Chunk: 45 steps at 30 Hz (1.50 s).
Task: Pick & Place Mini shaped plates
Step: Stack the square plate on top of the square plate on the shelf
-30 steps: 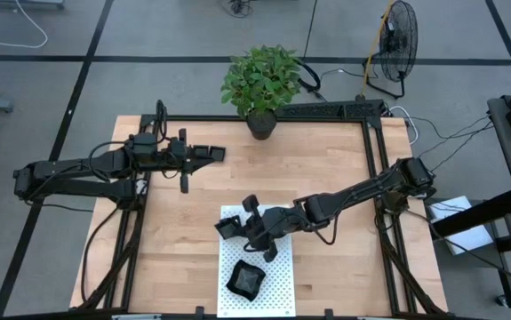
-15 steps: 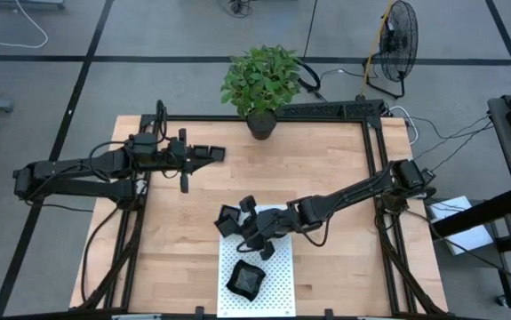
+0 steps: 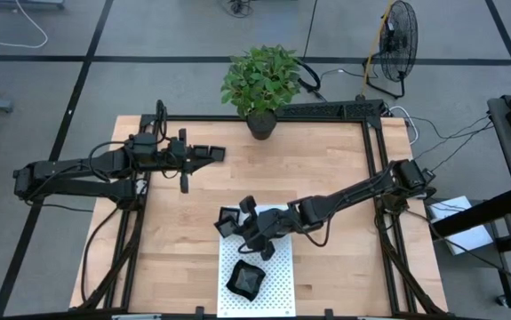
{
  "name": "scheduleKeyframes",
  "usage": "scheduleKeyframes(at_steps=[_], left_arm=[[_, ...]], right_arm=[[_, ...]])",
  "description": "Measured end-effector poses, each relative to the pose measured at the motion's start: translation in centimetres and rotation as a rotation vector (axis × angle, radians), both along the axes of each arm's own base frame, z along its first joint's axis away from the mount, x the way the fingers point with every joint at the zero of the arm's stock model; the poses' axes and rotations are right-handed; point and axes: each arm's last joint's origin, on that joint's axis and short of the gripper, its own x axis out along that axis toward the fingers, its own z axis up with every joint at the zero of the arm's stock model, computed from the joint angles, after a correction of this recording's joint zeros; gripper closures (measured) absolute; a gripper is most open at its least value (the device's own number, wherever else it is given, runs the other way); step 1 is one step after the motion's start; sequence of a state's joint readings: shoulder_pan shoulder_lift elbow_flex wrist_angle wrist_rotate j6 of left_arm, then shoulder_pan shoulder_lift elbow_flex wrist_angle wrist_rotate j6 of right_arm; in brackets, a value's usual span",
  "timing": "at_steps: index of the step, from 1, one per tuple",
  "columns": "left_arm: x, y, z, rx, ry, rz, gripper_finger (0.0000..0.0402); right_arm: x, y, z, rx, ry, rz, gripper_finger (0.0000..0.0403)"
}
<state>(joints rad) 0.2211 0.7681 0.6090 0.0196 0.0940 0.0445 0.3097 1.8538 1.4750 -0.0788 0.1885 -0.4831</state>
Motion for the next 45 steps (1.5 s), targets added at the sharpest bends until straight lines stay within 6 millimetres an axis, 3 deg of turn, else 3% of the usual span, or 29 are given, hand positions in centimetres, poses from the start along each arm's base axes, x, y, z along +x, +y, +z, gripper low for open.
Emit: scheduleKeyframes(at_steps=[21,33,39,45], left_arm=[[0.0,0.0,0.0,0.0,0.0,0.0,0.0371],[0.0,0.0,0.0,0.0,0.001,0.0,0.0371],[0.0,0.0,0.0,0.0,0.001,0.0,0.0371],[0.0,0.0,0.0,0.0,0.001,0.0,0.0371]], right_arm=[[-0.8,2.3,0.0,-0.02,-0.009,0.011,0.0403],[-1.4,2.0,2.7,-0.05,-0.129,-0.03,0.0403],[-0.7,0.5,1.8,-0.05,-0.083,-0.075,0.0403],[-0.6,0.2,1.2,-0.062,-0.05,-0.082,0.0403]])
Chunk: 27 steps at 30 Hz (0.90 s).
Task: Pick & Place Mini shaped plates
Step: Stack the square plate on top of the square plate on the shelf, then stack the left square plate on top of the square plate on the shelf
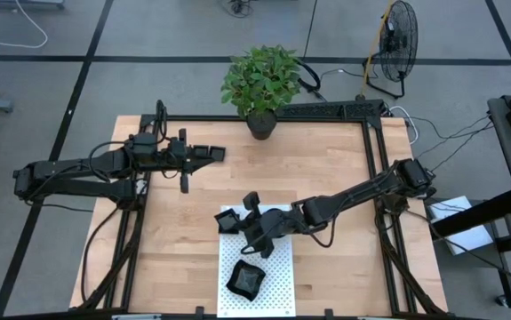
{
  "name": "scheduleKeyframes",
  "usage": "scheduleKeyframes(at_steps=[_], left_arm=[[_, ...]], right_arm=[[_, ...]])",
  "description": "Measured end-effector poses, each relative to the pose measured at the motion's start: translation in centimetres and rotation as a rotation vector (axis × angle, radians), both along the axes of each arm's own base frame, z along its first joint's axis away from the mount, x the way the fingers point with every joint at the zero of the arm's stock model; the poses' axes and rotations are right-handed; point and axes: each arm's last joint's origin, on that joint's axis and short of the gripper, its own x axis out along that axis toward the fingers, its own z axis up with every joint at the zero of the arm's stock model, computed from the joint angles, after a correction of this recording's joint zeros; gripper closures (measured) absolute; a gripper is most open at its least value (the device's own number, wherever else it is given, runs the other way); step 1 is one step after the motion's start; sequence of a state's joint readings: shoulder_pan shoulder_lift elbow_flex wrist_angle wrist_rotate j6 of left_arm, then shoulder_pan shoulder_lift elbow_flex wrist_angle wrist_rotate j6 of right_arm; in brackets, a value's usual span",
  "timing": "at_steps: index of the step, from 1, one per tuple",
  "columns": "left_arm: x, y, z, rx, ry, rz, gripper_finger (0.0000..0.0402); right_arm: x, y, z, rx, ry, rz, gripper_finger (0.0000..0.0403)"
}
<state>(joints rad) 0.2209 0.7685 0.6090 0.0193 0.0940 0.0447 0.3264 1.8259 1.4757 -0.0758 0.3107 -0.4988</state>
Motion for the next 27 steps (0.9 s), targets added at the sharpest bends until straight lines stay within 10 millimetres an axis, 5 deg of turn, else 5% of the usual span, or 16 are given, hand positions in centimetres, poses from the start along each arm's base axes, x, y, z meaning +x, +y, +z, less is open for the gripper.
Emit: scheduleKeyframes(at_steps=[12,27], left_arm=[[0.0,0.0,0.0,0.0,0.0,0.0,0.0371],[-0.01,0.0,0.01,0.0,0.0,0.0,0.0371]], right_arm=[[-0.08,0.09,-0.1,-0.001,0.012,0.007,0.0397],[0.1,0.32,0.28,0.095,-0.025,0.018,0.0328]])
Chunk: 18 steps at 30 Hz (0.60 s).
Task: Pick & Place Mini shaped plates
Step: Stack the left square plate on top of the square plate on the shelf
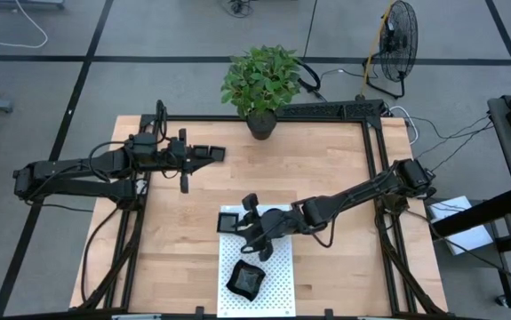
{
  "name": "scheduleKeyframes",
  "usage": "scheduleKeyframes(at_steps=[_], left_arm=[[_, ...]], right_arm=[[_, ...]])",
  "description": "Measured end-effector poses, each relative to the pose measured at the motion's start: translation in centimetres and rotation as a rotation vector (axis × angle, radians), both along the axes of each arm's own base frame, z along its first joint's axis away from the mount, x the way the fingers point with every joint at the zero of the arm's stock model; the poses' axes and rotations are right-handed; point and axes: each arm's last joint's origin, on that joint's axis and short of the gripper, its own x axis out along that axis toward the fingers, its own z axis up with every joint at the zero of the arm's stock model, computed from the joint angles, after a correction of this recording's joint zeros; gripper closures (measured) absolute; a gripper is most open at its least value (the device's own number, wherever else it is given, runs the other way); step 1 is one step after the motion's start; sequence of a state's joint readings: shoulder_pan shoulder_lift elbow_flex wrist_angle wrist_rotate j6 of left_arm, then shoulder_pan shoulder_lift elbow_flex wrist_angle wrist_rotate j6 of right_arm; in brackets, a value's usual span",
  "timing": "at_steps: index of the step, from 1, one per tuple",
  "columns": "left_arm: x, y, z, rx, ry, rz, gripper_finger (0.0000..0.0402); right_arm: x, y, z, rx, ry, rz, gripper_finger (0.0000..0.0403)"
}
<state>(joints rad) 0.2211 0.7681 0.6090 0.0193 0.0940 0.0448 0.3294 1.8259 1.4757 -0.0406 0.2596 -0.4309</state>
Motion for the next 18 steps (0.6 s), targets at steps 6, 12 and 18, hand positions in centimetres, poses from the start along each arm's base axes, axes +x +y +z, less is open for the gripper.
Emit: scheduleKeyframes(at_steps=[6,12,18], left_arm=[[0.0,0.0,0.0,0.0,0.0,0.0,0.0371],[0.0,0.0,0.0,0.0,0.0,0.0,0.0371],[0.0,0.0,0.0,0.0,0.0,0.0,0.0371]], right_arm=[[-2.0,0.8,3.4,0.058,-0.083,0.021,0.0318],[-8.6,-0.4,9.3,0.183,-0.051,-0.031,0.0318],[-15.3,-3.8,8.8,0.256,-0.066,-0.08,0.0326]])
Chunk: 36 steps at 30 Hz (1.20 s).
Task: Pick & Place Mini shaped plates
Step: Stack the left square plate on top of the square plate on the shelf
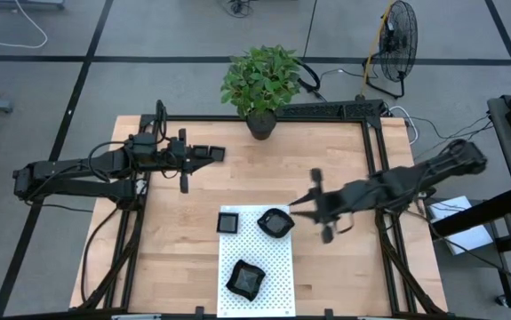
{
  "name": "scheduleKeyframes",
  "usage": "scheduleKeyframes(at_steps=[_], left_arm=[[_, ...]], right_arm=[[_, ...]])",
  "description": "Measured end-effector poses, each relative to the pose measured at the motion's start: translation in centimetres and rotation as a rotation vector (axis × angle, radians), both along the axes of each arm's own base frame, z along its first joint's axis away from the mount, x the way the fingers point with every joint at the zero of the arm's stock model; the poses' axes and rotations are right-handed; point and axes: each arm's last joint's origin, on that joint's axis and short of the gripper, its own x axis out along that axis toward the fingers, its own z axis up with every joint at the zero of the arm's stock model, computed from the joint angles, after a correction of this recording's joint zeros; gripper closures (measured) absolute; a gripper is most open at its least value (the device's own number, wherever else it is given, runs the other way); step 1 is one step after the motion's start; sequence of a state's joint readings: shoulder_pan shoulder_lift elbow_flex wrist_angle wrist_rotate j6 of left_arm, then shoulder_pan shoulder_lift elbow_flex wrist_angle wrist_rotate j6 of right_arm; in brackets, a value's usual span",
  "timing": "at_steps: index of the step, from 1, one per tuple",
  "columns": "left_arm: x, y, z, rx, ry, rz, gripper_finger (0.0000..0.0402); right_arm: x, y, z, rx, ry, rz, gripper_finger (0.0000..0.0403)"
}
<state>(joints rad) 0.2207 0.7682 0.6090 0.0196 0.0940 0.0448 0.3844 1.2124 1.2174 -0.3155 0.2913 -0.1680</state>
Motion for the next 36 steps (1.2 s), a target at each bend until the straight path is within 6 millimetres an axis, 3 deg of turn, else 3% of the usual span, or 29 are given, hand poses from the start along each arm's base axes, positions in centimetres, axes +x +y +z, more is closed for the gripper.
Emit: scheduleKeyframes(at_steps=[8,13,16,19,23,27,31,36], left_arm=[[0.1,0.1,0.5,-0.015,-0.057,0.01,0.0371],[0.2,0.1,0.6,-0.068,-0.083,0.019,0.0371],[0.6,0.3,0.2,-0.17,-0.063,0.056,0.037],[0.7,1.1,-1.2,-0.342,0.108,0.241,0.0355],[-0.4,2.6,-4.8,-0.473,0.482,0.62,0.03],[-1.9,4.6,-6.7,-0.608,0.6,0.964,0.0229],[-2.1,6.8,-8.3,-0.738,0.643,1.023,0.0181],[-1.5,9.7,-10.7,-0.767,0.679,1.017,0.0171]], right_arm=[[-7.3,-4.6,-6.2,0.044,-0.163,-0.105,0.0328],[-9.8,-6.8,-10.9,0.043,-0.299,-0.188,0.0328],[-10.7,-7.7,-12.5,0.031,-0.373,-0.233,0.0328],[-11.3,-8.4,-13.0,0.017,-0.404,-0.266,0.0328],[-11.5,-8.8,-13.1,0.01,-0.418,-0.292,0.0328],[-11.5,-8.8,-13.0,-0.011,-0.425,-0.29,0.0328],[-11.4,-8.8,-12.7,-0.02,-0.454,-0.289,0.0328],[-11.4,-8.8,-12.6,-0.023,-0.468,-0.288,0.0328]])
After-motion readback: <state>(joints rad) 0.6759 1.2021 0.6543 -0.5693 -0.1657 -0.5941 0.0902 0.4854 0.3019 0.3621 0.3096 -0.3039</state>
